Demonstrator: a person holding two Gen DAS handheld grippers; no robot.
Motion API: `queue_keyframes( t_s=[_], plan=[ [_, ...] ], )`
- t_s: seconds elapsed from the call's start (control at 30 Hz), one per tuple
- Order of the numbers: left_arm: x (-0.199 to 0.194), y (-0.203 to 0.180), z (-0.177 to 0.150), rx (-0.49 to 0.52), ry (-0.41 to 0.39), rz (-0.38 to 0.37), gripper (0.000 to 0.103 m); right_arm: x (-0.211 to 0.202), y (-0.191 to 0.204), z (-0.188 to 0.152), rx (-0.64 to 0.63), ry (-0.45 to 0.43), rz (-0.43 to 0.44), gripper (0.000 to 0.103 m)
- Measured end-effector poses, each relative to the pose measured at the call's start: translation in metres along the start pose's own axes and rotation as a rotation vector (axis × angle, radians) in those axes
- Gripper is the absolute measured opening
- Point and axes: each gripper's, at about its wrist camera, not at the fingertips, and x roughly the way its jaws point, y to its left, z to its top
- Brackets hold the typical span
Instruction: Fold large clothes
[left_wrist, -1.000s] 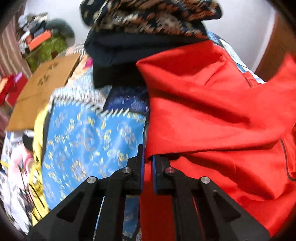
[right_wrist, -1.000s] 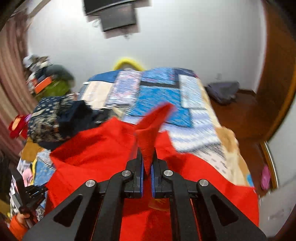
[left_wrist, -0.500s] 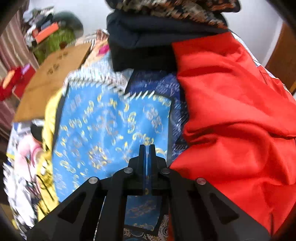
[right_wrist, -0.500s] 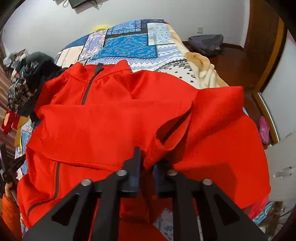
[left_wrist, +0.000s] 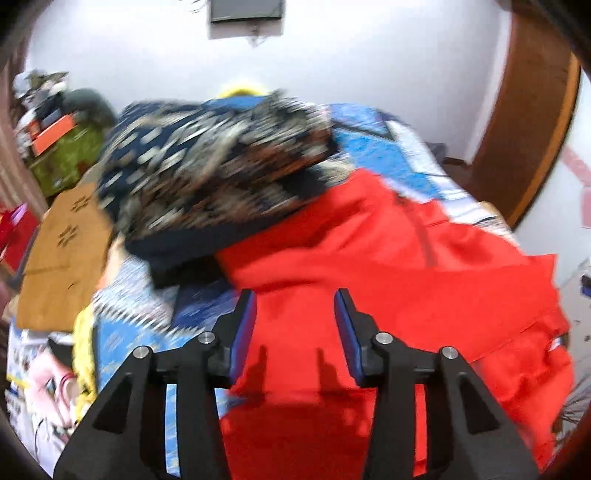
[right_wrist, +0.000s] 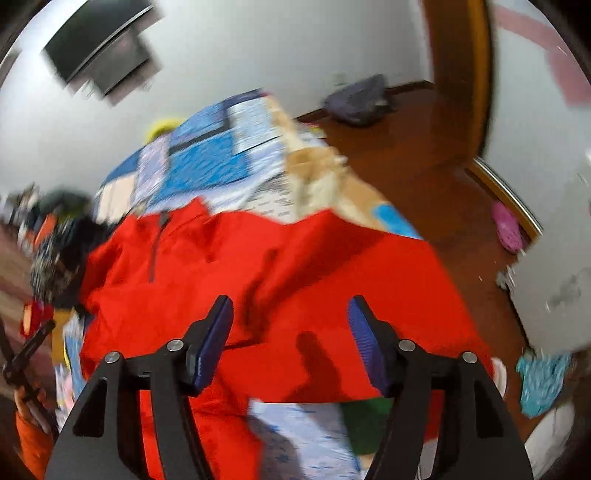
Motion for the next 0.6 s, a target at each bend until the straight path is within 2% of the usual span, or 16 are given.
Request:
queue_keyframes(
  t_s=[0.1, 0.27, 0.37, 0.5, 0.6],
  plan=[
    [0.012, -0.031, 0.015, 0.017, 0.018, -0.086, 0.052, 0.0, -0.046, -0.003, 0.132, 0.009, -0.031, 0.062],
    [0.048, -0.074, 0.018, 0.029, 0.113, -0.187, 0.053, 0.021, -0.11, -0.029, 0.355, 0.086, -0.019, 0.062],
    [0.075, -0.093, 0.011, 0.021, 0.196, -0.241, 0.053, 0.035, -0.129, -0.043, 0.434, 0.113, 0.001, 0.062],
    [0.109, -0.11, -0.007, -0.002, 0.308, -0.285, 0.053, 0.038, -0.136, -0.043, 0.495, 0.071, 0.043, 0.065],
    [0.126, -0.117, -0.023, -0.017, 0.373, -0.288, 0.053, 0.045, -0.14, -0.036, 0.526, 0.05, 0.035, 0.065]
  ],
)
